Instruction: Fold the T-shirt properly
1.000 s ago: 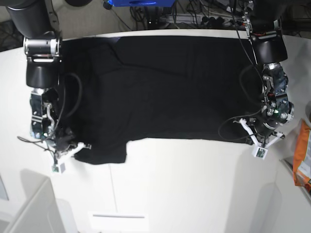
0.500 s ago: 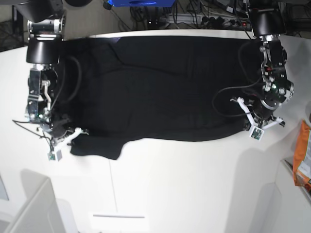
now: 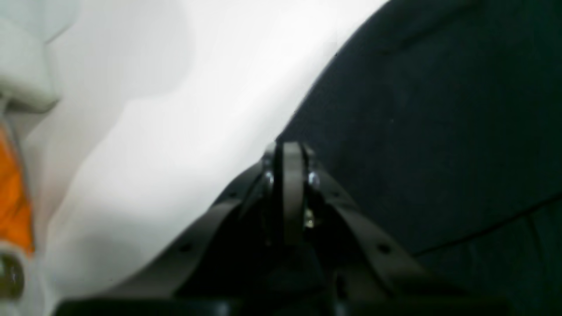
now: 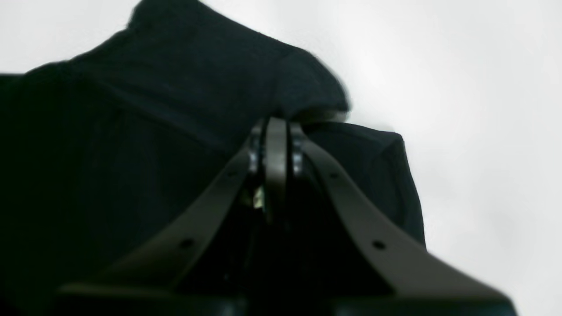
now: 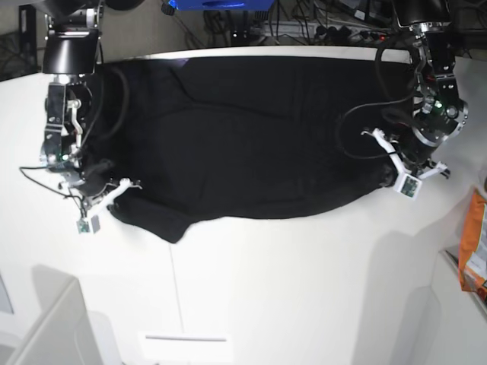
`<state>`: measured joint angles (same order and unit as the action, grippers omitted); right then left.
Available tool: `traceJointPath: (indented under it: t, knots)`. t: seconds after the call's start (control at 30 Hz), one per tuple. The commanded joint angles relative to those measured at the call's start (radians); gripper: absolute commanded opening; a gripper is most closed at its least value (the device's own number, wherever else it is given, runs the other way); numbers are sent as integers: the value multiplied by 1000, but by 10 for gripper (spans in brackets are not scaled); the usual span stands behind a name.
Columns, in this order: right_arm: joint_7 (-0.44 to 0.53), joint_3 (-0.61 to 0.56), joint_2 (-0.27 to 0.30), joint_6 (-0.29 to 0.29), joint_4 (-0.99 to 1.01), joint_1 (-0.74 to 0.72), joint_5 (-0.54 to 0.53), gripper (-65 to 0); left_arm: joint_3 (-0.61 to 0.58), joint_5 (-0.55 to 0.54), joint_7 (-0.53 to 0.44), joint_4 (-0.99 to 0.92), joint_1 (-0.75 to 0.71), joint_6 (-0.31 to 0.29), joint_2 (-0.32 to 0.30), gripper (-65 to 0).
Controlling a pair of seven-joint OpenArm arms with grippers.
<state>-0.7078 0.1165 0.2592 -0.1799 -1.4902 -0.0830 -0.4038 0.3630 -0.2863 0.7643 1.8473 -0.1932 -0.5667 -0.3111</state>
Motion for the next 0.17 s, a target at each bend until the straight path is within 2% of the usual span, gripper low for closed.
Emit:
traceJointPath:
  t: [0.0, 0.13]
  knots:
    - [20, 24, 13, -2, -31, -5, -4, -650, 18, -29, -18, 32, -4, 0, -16, -650]
    - [-25, 53, 13, -2, -65, 10, -4, -650, 35, -46, -18, 64, -41, 0, -49, -650]
